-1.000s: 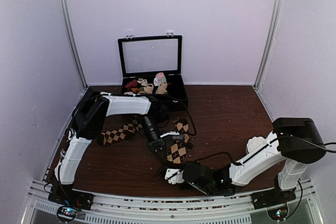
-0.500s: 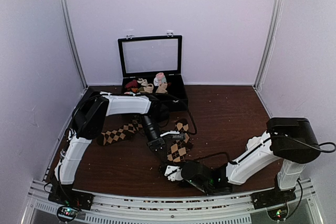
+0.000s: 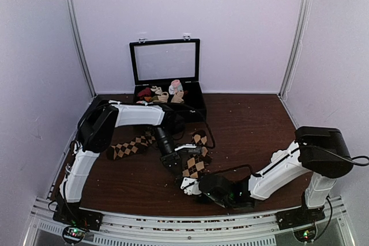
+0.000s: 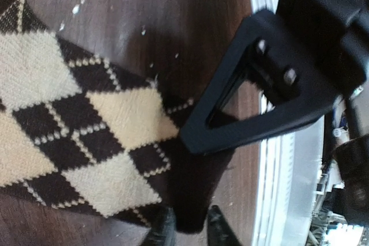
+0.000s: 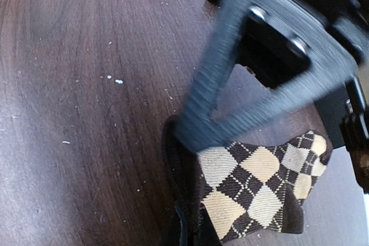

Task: Roll the socks
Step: Roll the sock at the center of the board.

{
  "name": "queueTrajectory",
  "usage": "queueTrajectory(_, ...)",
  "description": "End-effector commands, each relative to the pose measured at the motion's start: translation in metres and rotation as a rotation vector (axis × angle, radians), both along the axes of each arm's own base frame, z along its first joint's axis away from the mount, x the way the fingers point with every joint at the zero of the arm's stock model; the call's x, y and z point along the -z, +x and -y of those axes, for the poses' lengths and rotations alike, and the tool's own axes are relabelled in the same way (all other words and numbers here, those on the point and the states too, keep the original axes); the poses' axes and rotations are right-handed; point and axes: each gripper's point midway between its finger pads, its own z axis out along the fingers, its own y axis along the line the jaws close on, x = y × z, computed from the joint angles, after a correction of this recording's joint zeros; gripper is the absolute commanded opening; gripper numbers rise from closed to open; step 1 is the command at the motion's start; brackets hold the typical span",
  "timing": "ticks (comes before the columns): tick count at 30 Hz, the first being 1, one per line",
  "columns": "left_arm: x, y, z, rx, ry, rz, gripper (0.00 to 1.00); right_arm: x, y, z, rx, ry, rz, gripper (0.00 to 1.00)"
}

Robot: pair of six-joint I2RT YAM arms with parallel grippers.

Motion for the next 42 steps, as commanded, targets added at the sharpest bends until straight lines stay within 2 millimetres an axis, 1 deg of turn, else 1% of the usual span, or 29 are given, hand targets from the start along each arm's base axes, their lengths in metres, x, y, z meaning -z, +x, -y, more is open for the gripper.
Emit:
queueTrajectory(1, -0.012, 0.025, -0.014, -0.023, -0.051, 0.188, 0.29, -0.011, 0.003, 0.004, 0.027, 0.116, -0.17, 0.0)
queueTrajectory(3, -0.019, 0.035, -0.021, -0.034, -0.084, 0.282, 0.37, -0.01, 0.003, 0.007, 0.037, 0.163, -0.267, 0.0)
queueTrajectory(4, -0.021, 0.036, -0.023, -0.029, -0.096, 0.32, 0.43, -0.01, 0.003, 0.008, 0.042, 0.187, -0.315, 0.0)
queueTrajectory(5, -0.025, 0.038, -0.024, -0.027, -0.117, 0.356, 0.45, -0.009, 0.002, 0.008, 0.044, 0.207, -0.365, 0.0)
queueTrajectory(6, -0.027, 0.038, -0.024, -0.027, -0.136, 0.381, 0.57, -0.007, 0.0, 0.008, 0.048, 0.225, -0.411, 0.0)
queueTrajectory(8, -0.033, 0.041, -0.023, -0.036, -0.171, 0.428, 0.6, -0.004, -0.001, 0.01, 0.065, 0.26, -0.496, 0.0)
queueTrajectory(10, -0.037, 0.044, -0.019, -0.052, -0.208, 0.467, 0.61, -0.001, -0.002, 0.012, 0.079, 0.29, -0.576, 0.0)
queueTrajectory(14, -0.047, 0.041, -0.014, -0.054, -0.297, 0.514, 0.61, 0.011, -0.009, 0.015, 0.105, 0.317, -0.74, 0.0)
queueTrajectory(17, -0.044, 0.028, -0.011, -0.003, -0.321, 0.546, 0.61, 0.018, -0.007, 0.019, 0.145, 0.353, -0.847, 0.0)
queueTrajectory(21, -0.035, 0.018, -0.005, 0.055, -0.324, 0.598, 0.59, 0.025, 0.006, 0.027, 0.232, 0.413, -0.981, 0.0)
queueTrajectory(23, -0.031, 0.016, -0.001, 0.071, -0.326, 0.622, 0.59, 0.027, 0.013, 0.03, 0.265, 0.452, -1.05, 0.0)
queueTrajectory(27, -0.025, 0.02, 0.008, 0.084, -0.326, 0.703, 0.59, 0.03, 0.013, 0.027, 0.278, 0.484, -1.168, 0.0)
queueTrajectory(29, -0.024, 0.03, 0.016, 0.051, -0.323, 0.757, 0.59, 0.032, 0.011, 0.027, 0.282, 0.478, -1.188, 0.0)
queueTrajectory(32, -0.031, 0.04, 0.026, 0.008, -0.343, 0.789, 0.56, 0.034, 0.011, 0.029, 0.29, 0.476, -1.196, 0.0)
queueTrajectory(35, -0.029, 0.038, 0.03, 0.01, -0.354, 0.762, 0.51, 0.035, 0.01, 0.032, 0.298, 0.479, -1.21, 0.0)
queueTrajectory(39, -0.021, 0.033, 0.033, 0.032, -0.332, 0.692, 0.42, 0.035, 0.009, 0.032, 0.296, 0.492, -1.221, 0.0)
queueTrajectory(42, -0.017, 0.027, 0.033, 0.065, -0.322, 0.655, 0.39, 0.033, 0.01, 0.031, 0.293, 0.507, -1.224, 0.0)
